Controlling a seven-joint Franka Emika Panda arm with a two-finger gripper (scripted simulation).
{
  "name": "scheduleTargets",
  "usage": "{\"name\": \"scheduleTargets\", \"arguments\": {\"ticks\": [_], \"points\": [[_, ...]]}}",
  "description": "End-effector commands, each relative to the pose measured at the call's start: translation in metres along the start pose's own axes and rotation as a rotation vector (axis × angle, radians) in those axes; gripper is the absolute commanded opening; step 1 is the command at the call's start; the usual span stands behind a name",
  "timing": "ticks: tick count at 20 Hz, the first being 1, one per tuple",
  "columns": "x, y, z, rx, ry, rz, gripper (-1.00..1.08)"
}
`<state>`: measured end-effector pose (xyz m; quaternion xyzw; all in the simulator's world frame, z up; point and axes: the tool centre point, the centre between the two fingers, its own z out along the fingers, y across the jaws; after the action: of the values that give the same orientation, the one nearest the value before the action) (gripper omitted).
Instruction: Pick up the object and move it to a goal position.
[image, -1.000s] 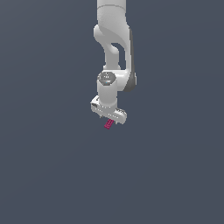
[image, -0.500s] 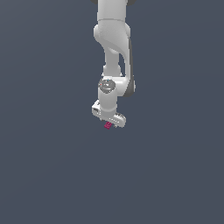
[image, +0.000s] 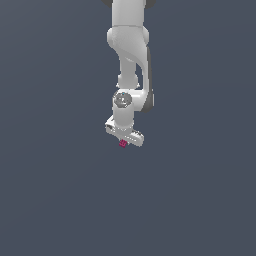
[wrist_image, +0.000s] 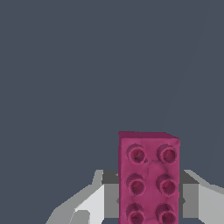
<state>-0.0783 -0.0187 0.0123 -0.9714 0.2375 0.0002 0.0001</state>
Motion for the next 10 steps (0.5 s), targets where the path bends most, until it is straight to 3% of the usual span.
{"name": "scheduleTargets", "arguments": {"ticks": [1,10], "points": [[0.0003,0.0002,0.0003,0.000,0.000,0.000,-1.00],[0.0000,0.0055,-0.0047,0.000,0.000,0.000,-1.00]]}}
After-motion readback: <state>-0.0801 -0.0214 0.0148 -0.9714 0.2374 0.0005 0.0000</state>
